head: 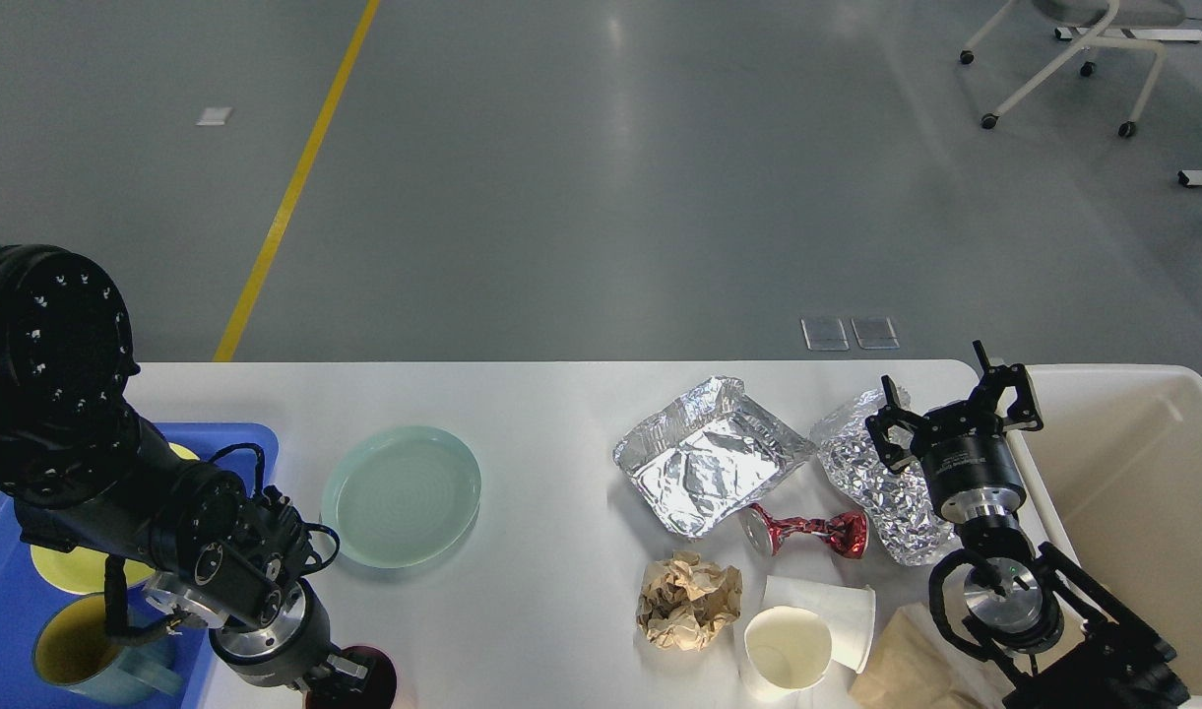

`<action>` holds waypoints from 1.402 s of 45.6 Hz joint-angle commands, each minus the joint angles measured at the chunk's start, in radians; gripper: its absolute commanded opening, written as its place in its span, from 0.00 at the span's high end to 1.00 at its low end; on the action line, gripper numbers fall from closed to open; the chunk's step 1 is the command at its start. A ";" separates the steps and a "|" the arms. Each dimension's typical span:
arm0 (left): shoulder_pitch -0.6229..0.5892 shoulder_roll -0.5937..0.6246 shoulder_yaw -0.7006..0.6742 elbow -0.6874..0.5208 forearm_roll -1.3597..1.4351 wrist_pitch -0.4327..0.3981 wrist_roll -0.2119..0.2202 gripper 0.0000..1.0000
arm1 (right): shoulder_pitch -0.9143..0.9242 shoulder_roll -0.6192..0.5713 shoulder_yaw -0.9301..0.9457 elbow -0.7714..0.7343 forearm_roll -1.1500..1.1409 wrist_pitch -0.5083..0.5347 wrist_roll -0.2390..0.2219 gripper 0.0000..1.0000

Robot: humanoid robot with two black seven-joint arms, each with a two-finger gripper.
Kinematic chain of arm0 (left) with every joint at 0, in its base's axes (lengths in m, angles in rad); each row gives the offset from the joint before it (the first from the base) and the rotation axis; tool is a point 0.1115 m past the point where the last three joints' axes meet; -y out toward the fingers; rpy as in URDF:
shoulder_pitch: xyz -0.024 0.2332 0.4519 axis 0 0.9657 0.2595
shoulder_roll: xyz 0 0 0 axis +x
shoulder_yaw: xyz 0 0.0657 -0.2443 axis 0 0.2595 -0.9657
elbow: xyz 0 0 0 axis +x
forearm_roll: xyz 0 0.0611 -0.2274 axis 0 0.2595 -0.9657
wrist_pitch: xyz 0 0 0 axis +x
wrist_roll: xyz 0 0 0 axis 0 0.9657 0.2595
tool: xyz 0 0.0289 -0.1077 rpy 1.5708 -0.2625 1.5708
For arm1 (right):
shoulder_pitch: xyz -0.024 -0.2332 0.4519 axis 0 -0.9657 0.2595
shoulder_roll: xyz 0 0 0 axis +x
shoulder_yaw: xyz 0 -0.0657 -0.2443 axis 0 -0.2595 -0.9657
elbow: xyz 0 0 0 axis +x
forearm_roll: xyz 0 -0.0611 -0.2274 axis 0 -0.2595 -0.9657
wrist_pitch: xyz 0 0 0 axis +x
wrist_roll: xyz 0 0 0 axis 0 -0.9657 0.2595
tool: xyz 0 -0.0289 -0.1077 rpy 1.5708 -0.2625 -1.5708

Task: Tidy desktop
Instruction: 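Move the left gripper to the pink mug and grasp it, then lift the pink mug with the left gripper and carry it toward the tray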

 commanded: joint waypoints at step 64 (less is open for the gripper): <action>-0.888 0.069 0.089 -0.062 -0.185 -0.810 -0.066 1.00 | 0.000 0.000 0.002 0.000 0.000 0.000 -0.001 0.00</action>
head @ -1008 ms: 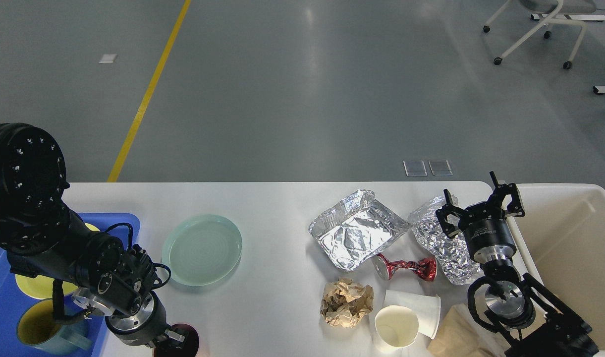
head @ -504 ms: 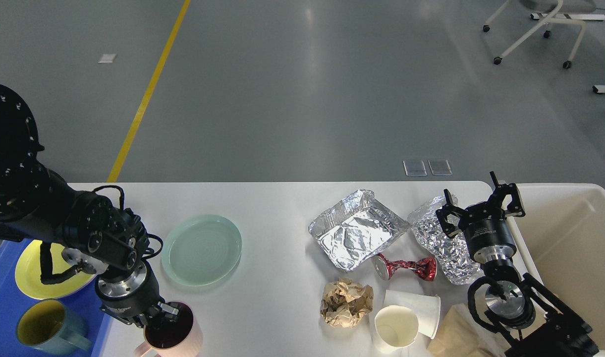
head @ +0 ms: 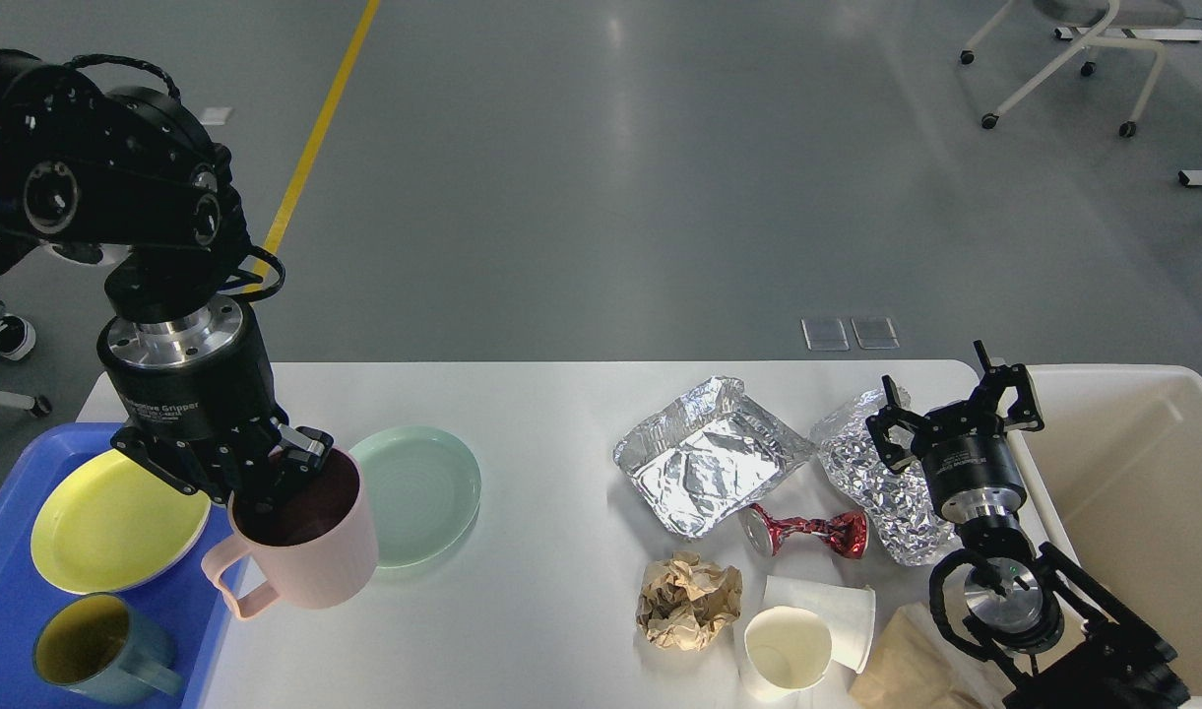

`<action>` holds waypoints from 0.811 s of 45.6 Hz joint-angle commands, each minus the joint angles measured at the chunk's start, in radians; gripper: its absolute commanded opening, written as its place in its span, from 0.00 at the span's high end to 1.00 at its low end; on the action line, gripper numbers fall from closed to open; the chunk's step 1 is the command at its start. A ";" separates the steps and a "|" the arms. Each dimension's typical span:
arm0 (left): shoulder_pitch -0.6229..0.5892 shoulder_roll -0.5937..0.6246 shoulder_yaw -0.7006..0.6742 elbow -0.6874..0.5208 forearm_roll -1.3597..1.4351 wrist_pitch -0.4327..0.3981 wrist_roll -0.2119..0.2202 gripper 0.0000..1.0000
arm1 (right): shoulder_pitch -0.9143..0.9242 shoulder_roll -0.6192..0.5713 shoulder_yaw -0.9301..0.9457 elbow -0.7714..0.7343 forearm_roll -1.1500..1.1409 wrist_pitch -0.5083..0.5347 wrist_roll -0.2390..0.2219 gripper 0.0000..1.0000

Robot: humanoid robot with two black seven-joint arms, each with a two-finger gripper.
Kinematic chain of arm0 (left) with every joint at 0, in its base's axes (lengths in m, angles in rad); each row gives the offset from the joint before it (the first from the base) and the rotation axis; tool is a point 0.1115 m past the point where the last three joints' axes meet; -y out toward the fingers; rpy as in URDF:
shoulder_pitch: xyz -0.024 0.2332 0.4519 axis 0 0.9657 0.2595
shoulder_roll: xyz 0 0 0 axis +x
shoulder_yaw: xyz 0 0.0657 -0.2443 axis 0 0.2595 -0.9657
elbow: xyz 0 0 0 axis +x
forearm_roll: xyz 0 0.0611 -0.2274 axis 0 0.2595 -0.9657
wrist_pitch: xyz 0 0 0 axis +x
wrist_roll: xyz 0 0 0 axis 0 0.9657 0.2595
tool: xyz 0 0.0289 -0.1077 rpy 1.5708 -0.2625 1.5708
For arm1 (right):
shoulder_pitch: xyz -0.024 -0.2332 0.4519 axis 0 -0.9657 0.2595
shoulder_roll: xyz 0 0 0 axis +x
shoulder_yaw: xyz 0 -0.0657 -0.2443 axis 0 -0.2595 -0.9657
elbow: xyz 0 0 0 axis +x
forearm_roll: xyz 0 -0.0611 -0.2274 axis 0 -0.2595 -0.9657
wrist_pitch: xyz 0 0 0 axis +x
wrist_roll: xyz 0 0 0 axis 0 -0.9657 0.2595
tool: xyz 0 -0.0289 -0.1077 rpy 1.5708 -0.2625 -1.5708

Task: Tidy desktop
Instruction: 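Lift the pink mug with the left gripper and carry it toward the tray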

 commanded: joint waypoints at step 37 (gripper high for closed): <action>0.098 0.523 0.172 0.233 0.308 -0.004 -0.039 0.98 | 0.000 0.000 0.000 0.000 0.000 0.000 0.000 0.00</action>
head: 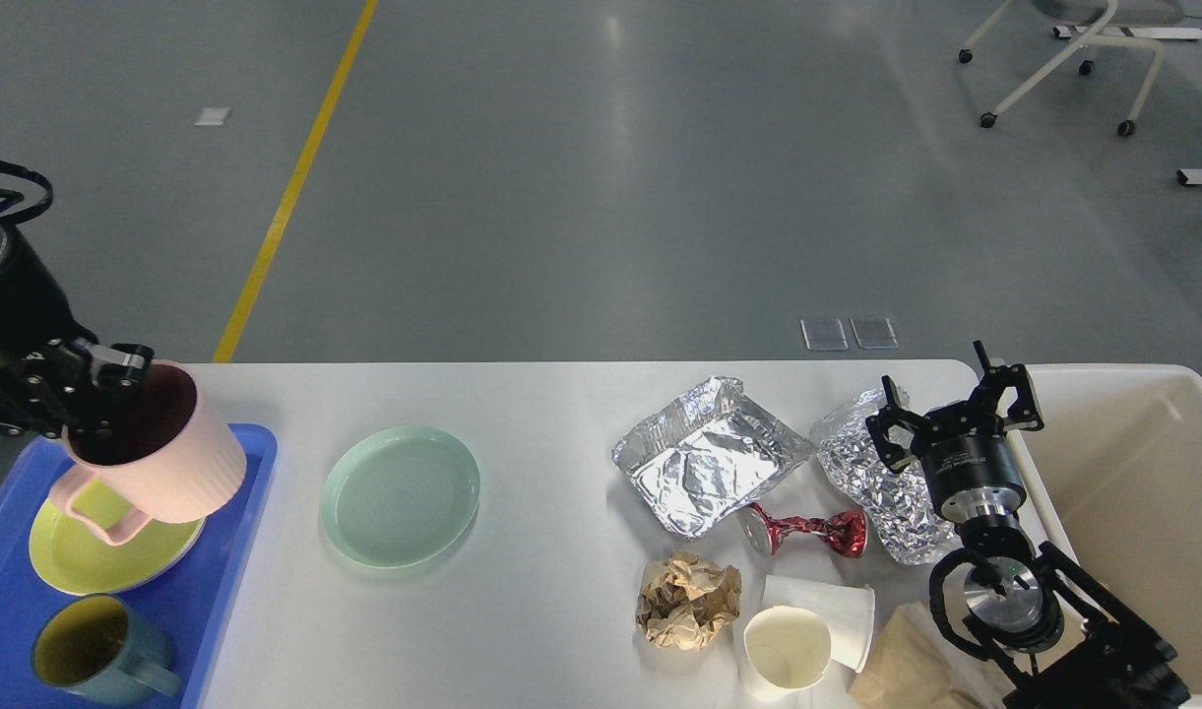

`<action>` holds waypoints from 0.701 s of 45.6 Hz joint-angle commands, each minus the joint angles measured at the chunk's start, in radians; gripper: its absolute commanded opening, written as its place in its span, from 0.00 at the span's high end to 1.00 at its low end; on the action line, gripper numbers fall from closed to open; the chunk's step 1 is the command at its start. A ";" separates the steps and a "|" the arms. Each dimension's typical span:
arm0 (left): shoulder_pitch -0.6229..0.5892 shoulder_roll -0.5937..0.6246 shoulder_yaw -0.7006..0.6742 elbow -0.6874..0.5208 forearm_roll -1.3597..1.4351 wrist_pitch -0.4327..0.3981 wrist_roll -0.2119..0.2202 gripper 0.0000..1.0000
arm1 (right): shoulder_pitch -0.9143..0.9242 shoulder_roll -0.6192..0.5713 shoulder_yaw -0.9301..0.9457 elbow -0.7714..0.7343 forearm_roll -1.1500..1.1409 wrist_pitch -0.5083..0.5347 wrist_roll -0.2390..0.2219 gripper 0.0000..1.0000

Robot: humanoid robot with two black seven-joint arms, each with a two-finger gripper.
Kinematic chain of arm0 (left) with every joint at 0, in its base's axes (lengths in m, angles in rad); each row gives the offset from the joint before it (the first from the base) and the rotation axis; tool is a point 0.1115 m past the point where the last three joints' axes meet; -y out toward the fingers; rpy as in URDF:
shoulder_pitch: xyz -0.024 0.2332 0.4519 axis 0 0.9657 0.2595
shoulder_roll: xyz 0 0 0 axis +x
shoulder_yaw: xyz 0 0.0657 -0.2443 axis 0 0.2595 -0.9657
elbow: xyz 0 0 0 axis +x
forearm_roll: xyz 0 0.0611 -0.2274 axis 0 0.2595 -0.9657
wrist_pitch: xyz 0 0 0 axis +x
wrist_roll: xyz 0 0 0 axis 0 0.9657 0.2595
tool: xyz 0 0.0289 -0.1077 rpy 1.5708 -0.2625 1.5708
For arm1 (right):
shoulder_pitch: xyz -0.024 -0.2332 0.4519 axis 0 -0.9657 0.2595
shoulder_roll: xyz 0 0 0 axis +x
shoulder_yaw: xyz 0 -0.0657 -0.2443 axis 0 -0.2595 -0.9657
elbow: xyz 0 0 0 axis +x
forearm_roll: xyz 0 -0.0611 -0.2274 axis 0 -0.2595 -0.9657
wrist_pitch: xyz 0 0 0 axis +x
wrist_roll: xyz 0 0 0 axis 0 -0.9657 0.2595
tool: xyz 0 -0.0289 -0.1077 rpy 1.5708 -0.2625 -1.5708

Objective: Tidy desktop

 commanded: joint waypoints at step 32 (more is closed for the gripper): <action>1.035 0.482 -0.597 0.720 0.281 0.000 -0.008 0.96 | 0.000 0.000 0.000 0.000 0.000 0.000 -0.001 0.00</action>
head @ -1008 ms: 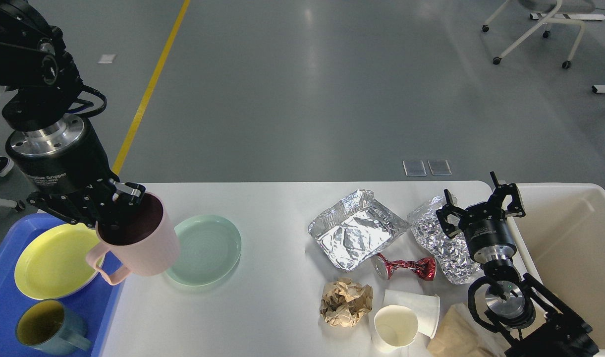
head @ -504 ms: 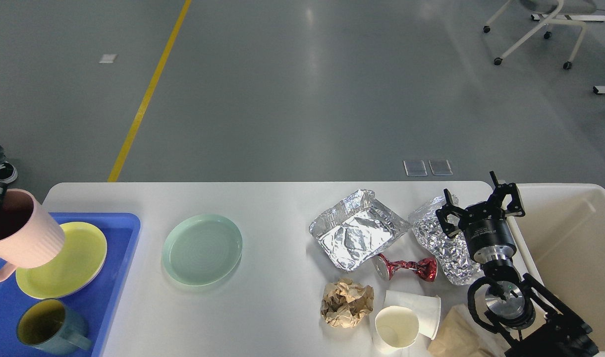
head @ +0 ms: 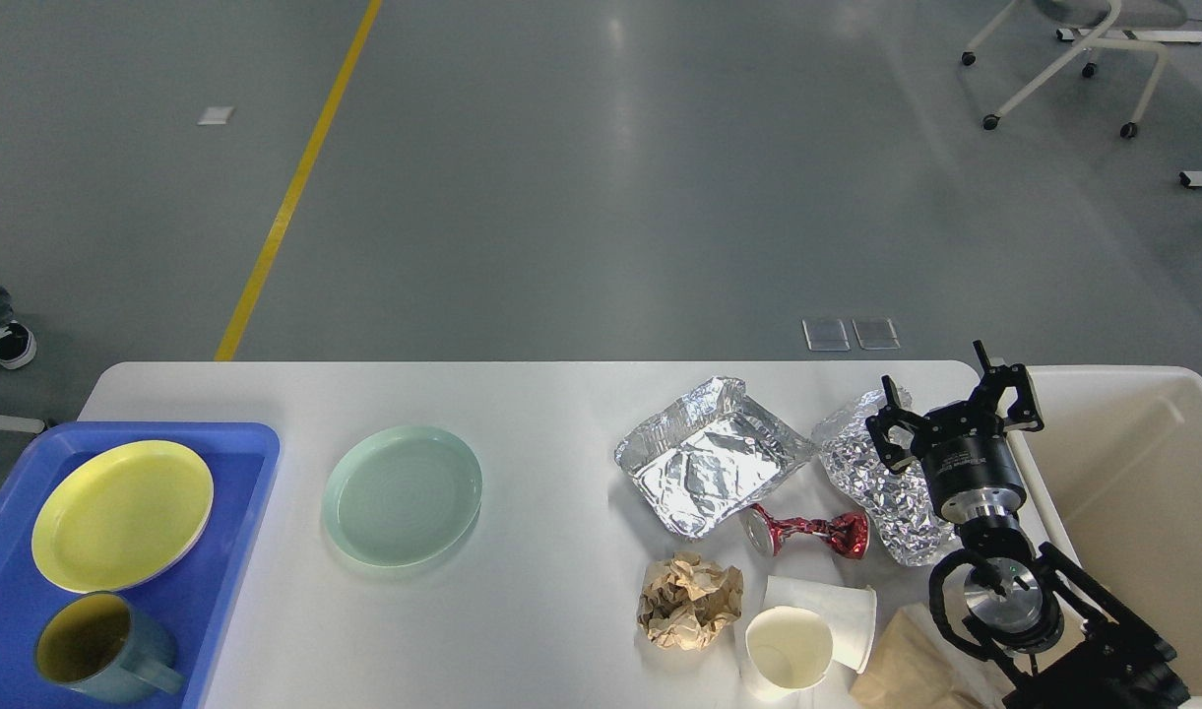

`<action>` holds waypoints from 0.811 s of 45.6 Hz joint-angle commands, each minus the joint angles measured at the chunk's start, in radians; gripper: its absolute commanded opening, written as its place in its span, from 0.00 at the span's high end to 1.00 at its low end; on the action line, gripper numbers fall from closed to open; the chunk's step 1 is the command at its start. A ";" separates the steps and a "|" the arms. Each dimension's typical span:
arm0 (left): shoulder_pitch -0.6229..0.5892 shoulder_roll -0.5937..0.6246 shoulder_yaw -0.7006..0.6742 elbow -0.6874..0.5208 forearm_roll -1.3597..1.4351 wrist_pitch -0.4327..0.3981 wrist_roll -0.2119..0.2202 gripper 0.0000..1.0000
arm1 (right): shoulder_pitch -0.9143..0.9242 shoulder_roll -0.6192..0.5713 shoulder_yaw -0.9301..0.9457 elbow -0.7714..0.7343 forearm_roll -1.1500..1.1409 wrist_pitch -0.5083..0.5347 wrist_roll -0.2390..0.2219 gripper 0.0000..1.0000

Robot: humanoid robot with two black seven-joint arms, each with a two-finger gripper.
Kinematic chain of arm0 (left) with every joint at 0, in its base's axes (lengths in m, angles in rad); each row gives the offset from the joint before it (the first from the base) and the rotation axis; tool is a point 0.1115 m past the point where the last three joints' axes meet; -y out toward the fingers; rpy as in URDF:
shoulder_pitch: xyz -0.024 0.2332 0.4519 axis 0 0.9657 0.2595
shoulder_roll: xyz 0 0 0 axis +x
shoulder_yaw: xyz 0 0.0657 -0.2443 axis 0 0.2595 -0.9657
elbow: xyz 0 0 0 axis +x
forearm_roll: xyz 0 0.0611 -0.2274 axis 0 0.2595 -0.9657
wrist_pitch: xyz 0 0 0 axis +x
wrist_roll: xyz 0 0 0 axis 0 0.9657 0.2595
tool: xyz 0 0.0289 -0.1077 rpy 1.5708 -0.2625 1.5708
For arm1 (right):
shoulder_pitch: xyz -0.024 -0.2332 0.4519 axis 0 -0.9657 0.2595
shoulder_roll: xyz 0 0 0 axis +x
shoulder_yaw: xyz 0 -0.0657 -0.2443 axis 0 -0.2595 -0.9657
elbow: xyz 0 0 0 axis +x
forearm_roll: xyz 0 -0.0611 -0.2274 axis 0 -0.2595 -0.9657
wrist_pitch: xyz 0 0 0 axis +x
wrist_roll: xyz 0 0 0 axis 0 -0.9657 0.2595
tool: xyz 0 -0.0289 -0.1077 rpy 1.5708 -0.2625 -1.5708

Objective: Tidy desktop

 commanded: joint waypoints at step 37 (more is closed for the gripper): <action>0.519 -0.076 -0.441 0.291 -0.020 0.000 -0.011 0.92 | 0.000 0.000 0.000 0.000 0.000 0.000 0.001 0.00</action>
